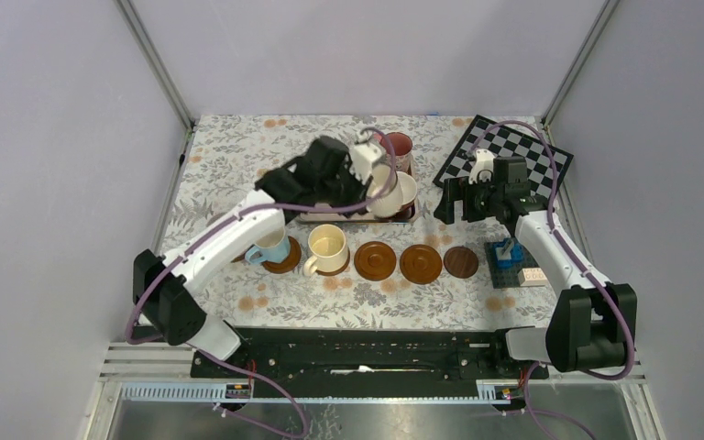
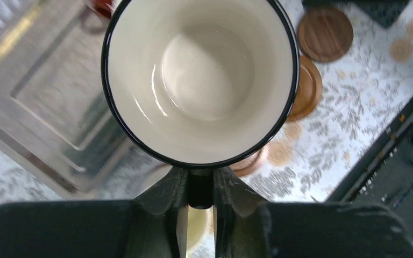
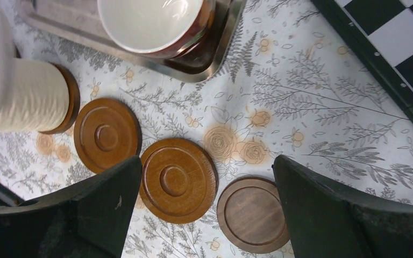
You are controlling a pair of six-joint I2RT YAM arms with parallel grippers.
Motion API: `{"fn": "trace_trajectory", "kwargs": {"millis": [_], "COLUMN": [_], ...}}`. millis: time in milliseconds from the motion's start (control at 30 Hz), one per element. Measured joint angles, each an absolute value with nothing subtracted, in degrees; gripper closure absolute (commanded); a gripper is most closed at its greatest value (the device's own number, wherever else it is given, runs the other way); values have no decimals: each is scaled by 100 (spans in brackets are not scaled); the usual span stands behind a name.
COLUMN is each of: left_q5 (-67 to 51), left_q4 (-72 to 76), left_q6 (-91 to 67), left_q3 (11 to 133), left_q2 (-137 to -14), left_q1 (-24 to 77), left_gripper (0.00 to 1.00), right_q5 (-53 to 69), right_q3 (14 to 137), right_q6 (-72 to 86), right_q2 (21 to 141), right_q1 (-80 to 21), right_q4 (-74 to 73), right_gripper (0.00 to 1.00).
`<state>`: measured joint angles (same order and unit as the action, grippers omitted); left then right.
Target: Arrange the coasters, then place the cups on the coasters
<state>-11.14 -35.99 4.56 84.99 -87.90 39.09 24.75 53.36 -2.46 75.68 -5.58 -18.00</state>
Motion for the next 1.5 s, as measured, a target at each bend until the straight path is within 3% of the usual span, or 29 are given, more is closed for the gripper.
{"fn": "trace_trajectory", "kwargs": {"millis": [233,467,1400,1500], "left_q5": [-40,652,1037,1033], "left_q4": [-3634,-3601,-2733,-2670], "left_q6": [-410,-867,-972,-972], "left_q3": [7190,6523,5999,5996], "left_q2": [-8447,-8447,-8753,-8755], "left_q1": [5105,5697,5767,5769], "left_gripper": [100,100,100,88], "right_q5": [2141,2047,2058,2060], "right_q3": [5354,5354,5352,5352], "right_q6": [56,141,139,139], "right_q2": [7524,7524,7524,7524], "right_q1": [-486,-471,-469,-469], "right_q4": [-1728,-1726,-1723,-1723], "right_gripper": [2,2,2,2]}}
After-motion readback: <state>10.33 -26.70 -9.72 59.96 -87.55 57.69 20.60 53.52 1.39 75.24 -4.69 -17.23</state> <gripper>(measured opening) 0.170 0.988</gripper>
